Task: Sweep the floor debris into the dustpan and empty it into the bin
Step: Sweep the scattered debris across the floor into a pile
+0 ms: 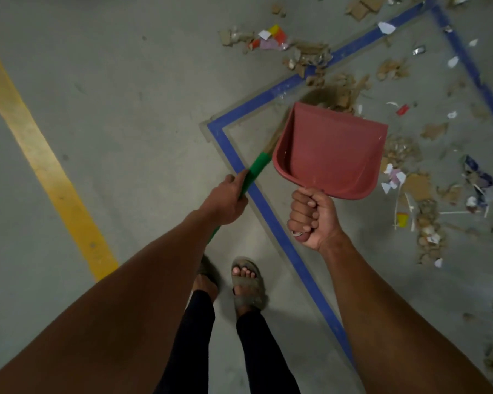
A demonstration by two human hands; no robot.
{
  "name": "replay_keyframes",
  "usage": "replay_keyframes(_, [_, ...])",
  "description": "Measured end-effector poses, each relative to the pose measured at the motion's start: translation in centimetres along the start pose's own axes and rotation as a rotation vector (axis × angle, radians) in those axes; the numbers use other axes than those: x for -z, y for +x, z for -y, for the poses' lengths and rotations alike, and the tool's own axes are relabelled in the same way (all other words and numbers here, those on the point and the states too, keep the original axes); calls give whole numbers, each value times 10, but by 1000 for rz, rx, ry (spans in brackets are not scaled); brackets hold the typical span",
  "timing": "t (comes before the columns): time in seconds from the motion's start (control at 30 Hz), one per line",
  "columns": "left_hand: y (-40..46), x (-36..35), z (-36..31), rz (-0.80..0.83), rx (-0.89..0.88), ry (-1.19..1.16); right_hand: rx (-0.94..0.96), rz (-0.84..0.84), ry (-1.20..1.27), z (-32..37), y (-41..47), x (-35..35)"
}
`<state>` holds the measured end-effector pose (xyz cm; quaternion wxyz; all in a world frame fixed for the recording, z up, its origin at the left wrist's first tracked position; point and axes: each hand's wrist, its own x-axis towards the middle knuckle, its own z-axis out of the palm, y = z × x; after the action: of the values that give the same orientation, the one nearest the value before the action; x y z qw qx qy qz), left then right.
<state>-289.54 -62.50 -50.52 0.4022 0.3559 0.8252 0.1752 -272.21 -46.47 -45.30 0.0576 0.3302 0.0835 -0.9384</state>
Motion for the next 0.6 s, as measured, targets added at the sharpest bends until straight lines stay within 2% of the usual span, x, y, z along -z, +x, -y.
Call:
replay_keyframes(0.1, [-18,7,2,-68,70,14,23,17,13,6,-17,-2])
replay_keyframes(0.23, [-38,10,8,-133,289,45,62,18,30,14,-34,-3])
replay_keyframes(0.4, [-41,-16,-6,-9,551,41,77,27,39,17,-48,15])
replay_keyframes(0.47, [-35,-36,-21,105,542,41,83,22,37,15,-52,25])
replay_keyframes(0.6, [-11,-71,-61,258,336,-10,88,-42,47,11,-62,41])
